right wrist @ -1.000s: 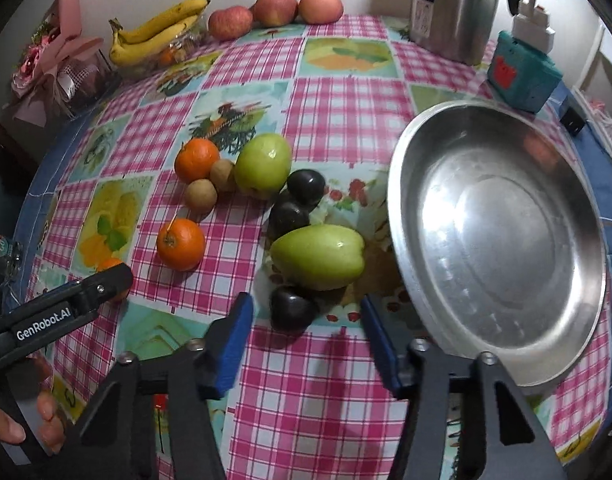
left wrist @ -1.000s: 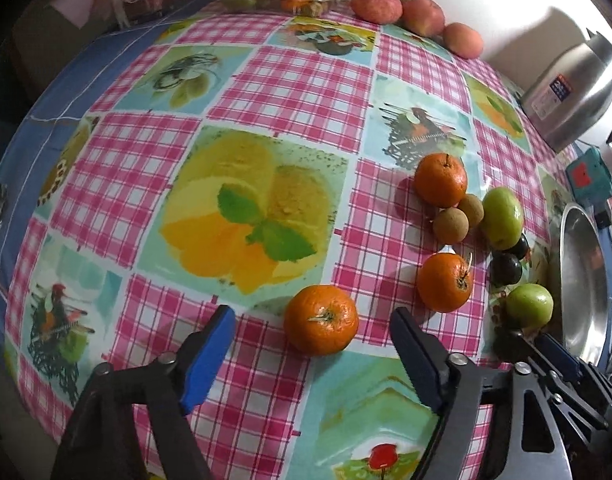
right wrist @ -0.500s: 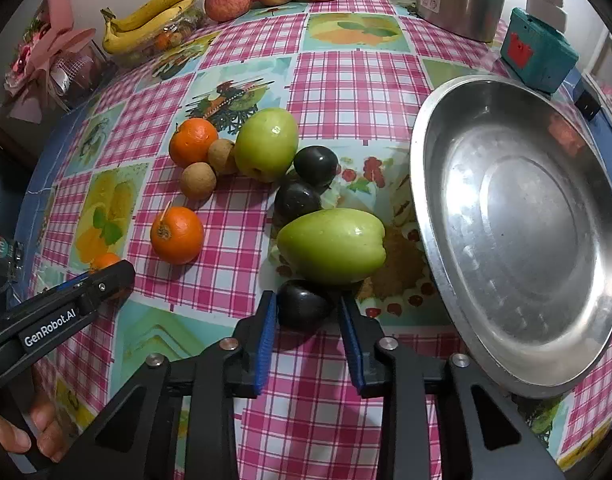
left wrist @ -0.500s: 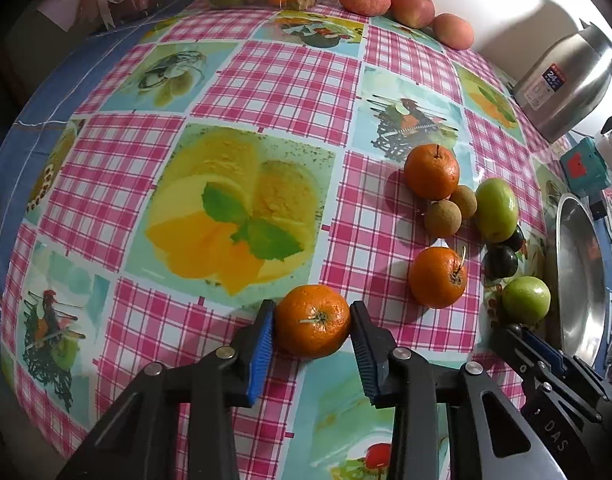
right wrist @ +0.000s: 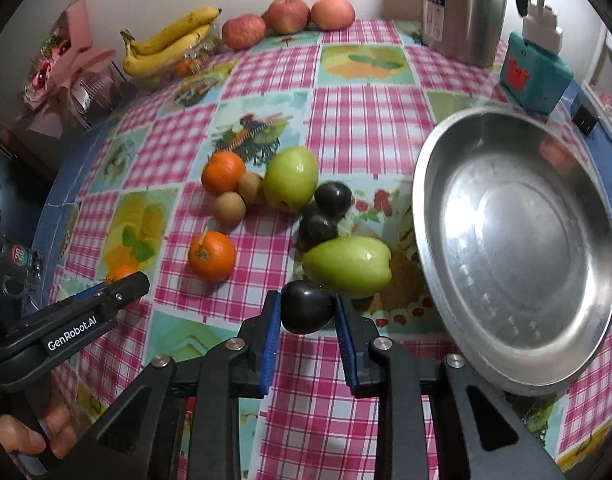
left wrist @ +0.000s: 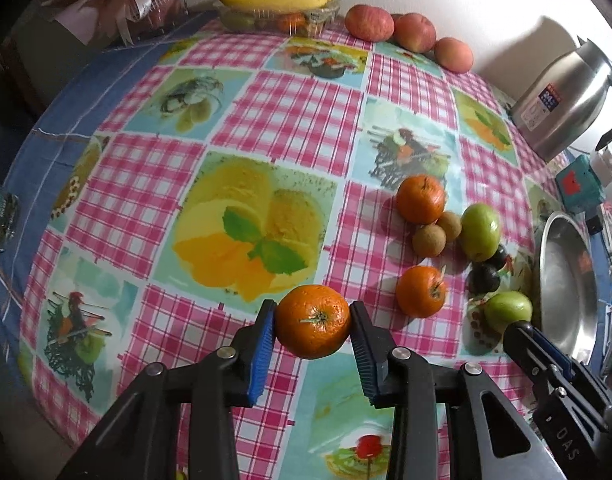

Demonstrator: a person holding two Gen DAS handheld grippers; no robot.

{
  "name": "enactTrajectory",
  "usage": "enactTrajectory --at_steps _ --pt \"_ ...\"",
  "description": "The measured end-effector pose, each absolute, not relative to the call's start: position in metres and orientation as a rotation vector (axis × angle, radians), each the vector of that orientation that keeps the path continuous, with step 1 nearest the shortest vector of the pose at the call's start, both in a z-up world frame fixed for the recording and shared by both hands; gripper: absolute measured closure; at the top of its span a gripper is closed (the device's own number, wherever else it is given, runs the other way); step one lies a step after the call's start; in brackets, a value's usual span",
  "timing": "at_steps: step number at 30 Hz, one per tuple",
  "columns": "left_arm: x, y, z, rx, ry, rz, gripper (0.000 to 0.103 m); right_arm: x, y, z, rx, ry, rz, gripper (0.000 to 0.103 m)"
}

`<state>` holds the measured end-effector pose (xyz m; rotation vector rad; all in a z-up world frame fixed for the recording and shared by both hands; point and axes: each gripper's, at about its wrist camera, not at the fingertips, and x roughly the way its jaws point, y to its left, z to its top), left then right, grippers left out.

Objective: Organize fruits
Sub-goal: 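Carry the plum and tangerine over the steel bowl with both grippers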

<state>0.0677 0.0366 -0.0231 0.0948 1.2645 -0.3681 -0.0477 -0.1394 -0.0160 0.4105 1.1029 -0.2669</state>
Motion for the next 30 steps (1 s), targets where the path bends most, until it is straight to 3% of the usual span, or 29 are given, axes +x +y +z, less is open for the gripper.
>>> enactTrajectory --at_steps 10,30 --pt "0.084 -0.001 0.013 0.066 1.221 -0.383 0.064 -0.046 -0.155 0.009 0.418 1.040 -0.312 0.075" --pt "0.045 -0.147 0.014 0.269 1.166 -0.598 0.064 -0.071 -0.274 0.014 0.556 0.973 -0.606 0.075"
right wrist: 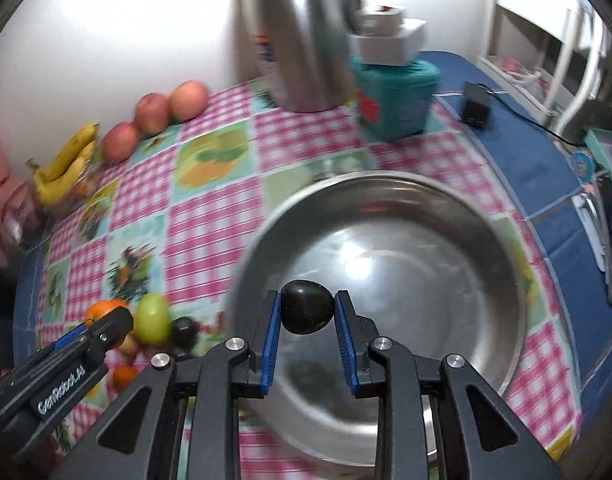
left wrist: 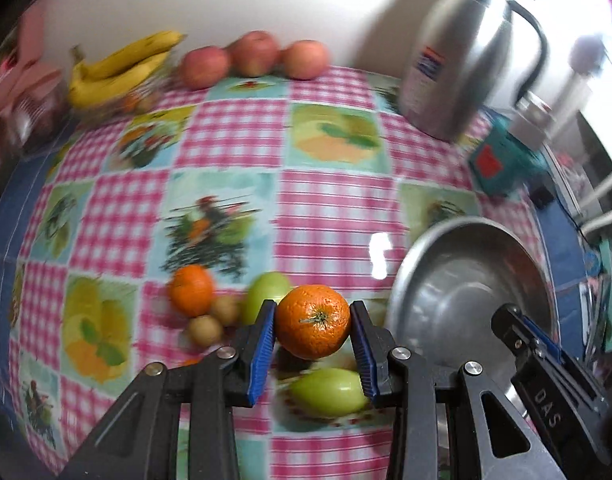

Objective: Organize fruits
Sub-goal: 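Carry the plum and tangerine over the steel bowl with both grippers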

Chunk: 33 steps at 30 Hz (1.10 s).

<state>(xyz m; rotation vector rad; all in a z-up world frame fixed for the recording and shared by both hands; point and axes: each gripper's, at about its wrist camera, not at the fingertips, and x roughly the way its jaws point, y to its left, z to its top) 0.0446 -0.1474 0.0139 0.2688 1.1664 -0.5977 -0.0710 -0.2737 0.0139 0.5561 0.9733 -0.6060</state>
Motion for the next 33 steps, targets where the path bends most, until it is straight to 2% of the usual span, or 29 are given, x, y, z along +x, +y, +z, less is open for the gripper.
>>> enactTrajectory --at_steps 13,24,33 --pt "-0.017 -0.216 -0.002 0.461 1.114 -0.785 0.064 -0.126 -0.343 -0.001 0.678 0.986 -0.778 0.075" --pt "-0.032 -0.225 -0.021 0.539 1.126 -0.793 0.063 -0.144 -0.353 -0.023 0.742 1.045 -0.814 0.074" --pt "-0.035 -0.223 -0.017 0.544 1.132 -0.800 0.062 -0.145 -0.349 -0.016 0.714 1.035 -0.806 0.074"
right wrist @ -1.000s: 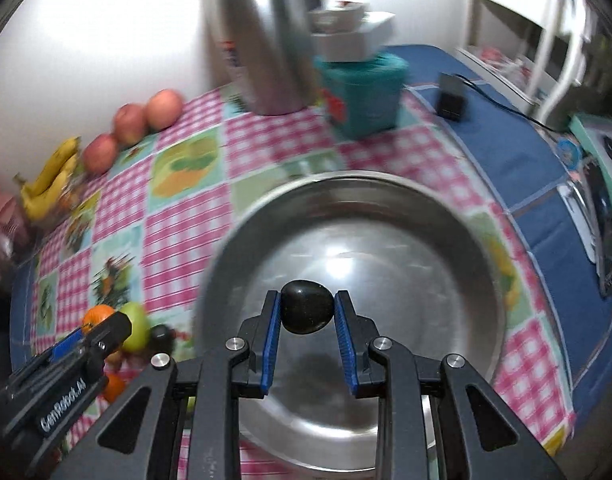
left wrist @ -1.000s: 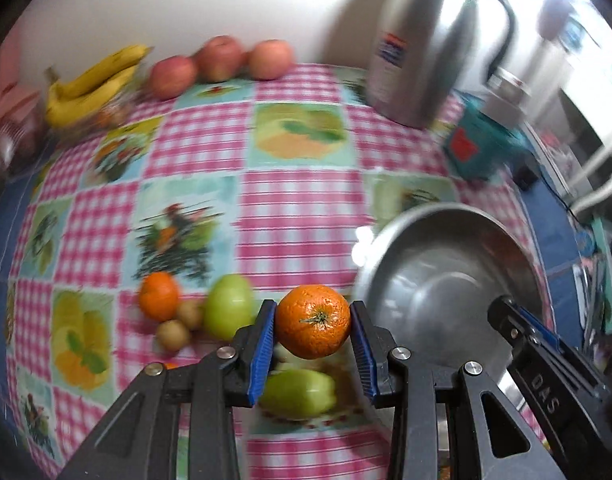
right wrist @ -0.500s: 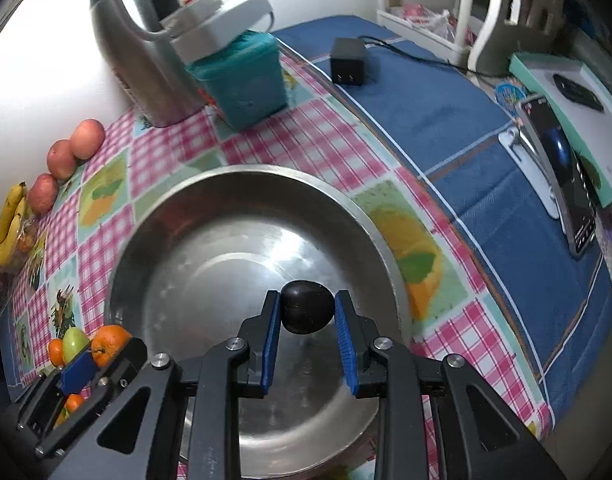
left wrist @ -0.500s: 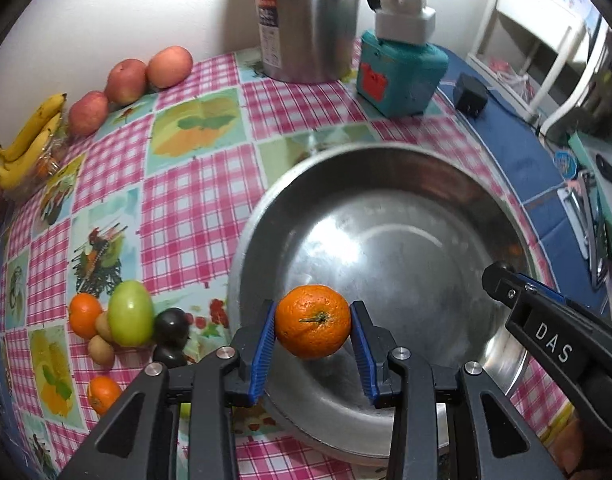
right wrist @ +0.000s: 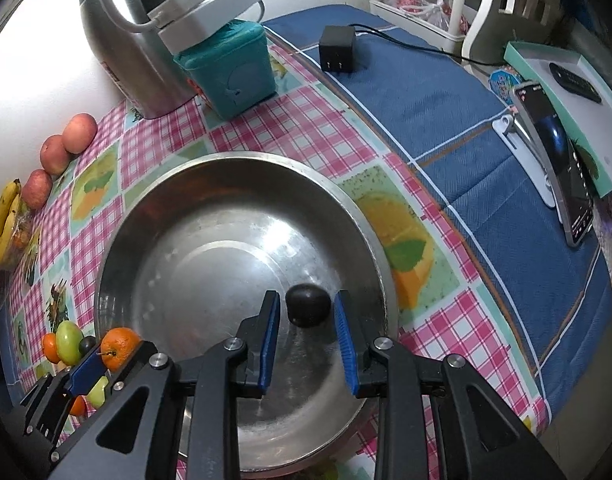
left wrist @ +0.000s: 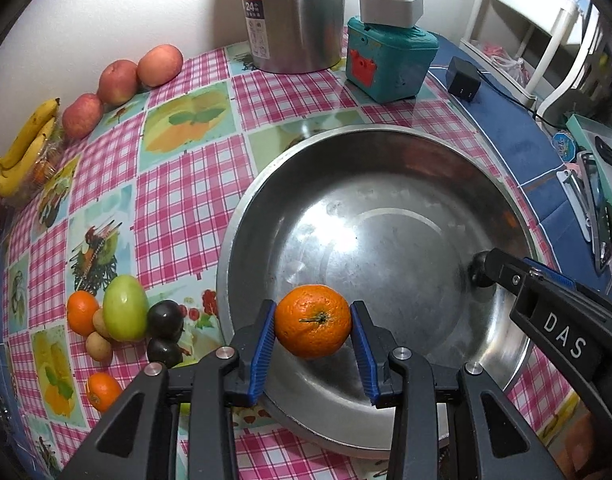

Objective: Organize fruits
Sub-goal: 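Carry the plum and tangerine over the steel bowl with both grippers, then open the right gripper to drop the plum while the left releases the tangerine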

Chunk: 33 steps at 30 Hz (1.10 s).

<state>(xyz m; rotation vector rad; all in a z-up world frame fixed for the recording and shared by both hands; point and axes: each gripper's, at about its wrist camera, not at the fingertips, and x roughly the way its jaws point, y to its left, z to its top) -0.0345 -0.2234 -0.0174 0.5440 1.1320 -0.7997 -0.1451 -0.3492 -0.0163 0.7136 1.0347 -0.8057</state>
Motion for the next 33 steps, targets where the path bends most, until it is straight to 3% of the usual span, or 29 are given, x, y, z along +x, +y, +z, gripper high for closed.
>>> enactTrajectory --at_steps 4,19,33 --pt "-0.034 -0.221 -0.012 0.528 1.129 -0.798 0.062 -0.145 -0.348 -0.014 0.702 1.031 -0.802 0.060" --pt "0.007 -0.174 0.008 0.395 1.135 -0.653 0.046 -0.140 -0.334 -0.003 0.657 1.031 -0.791 0.059" --pt "0.064 -0.087 0.012 0.239 1.168 -0.453 0.044 -0.117 -0.292 -0.002 0.601 1.060 -0.674 0.059"
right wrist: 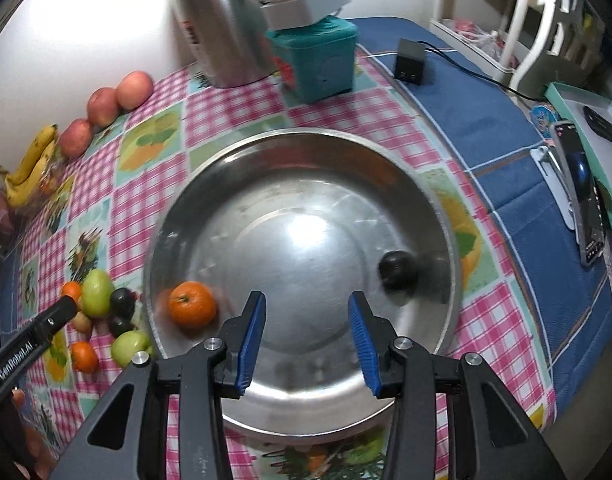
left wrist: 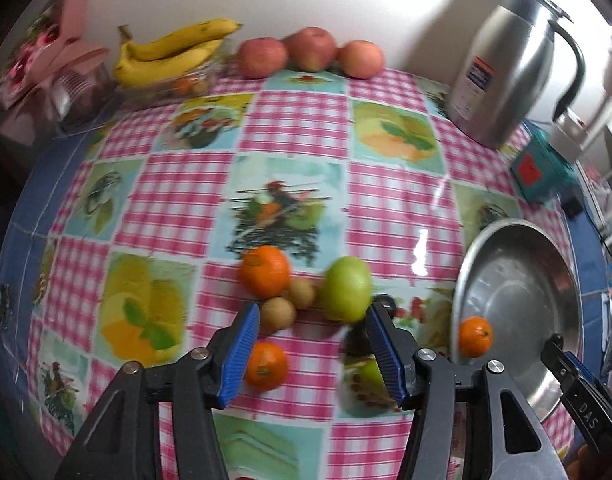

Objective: Organize fruits
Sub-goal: 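Open the right gripper to drop the plum while the left releases the tangerine, then move both open grippers back to the fruit cluster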

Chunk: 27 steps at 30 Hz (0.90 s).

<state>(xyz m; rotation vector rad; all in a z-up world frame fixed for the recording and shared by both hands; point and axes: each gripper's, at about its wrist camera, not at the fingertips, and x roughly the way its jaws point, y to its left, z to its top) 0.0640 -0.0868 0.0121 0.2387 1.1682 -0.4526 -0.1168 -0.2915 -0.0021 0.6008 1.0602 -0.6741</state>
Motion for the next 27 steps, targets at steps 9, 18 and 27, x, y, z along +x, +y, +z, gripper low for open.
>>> enactTrajectory --at_steps 9,18,27 --pt "0.067 -0.058 0.013 0.230 1.151 -0.395 0.000 -0.113 -0.281 0.002 0.576 1.030 -0.655 0.026" --pt "0.067 -0.035 0.016 0.187 1.127 -0.380 0.000 -0.110 -0.271 0.000 0.529 1.017 -0.649 0.020" --pt "0.071 -0.037 0.023 0.165 1.079 -0.436 0.000 -0.112 -0.269 0.007 0.558 0.940 -0.658 0.004"
